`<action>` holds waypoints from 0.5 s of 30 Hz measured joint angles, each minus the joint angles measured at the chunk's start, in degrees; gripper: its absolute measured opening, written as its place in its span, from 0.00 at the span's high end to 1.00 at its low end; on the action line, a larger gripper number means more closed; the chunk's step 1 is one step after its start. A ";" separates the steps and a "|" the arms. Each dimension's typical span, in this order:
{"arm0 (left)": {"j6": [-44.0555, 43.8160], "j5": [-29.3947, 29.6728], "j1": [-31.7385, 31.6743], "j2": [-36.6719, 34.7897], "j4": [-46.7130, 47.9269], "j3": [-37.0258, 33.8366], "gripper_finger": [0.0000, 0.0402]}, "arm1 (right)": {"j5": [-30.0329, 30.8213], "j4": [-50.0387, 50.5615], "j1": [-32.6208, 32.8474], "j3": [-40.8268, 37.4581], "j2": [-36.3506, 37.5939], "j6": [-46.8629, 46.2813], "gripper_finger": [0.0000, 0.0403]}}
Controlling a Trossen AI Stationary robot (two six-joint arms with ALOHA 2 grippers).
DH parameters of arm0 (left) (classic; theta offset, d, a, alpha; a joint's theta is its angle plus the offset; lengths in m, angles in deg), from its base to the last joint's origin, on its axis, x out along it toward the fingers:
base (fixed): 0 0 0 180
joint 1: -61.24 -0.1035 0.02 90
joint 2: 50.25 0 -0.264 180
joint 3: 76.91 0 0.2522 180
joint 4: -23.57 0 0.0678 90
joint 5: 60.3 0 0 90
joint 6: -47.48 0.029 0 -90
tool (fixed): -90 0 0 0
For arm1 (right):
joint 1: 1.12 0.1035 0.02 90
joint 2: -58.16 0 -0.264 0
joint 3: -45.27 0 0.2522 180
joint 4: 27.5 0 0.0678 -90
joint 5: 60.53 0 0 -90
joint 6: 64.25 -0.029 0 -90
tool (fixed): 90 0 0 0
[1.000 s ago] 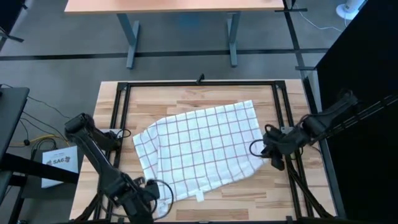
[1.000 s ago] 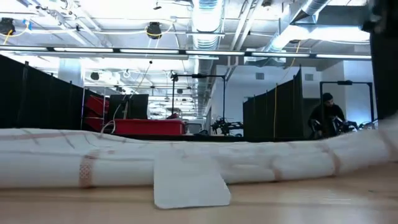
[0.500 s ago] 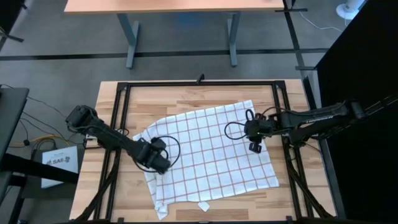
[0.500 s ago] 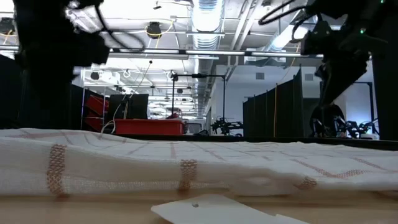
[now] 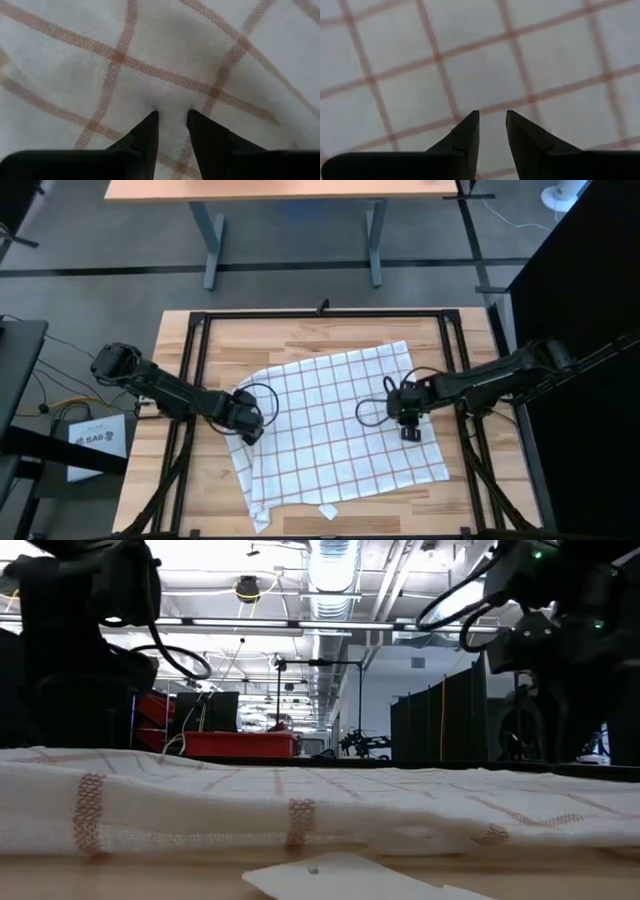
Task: Roll towel
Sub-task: Roll the towel
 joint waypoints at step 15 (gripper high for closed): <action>2.42 1.13 -5.07 -12.71 4.06 -8.51 0.77 | -3.30 -2.84 9.80 -0.10 -9.78 -5.73 0.79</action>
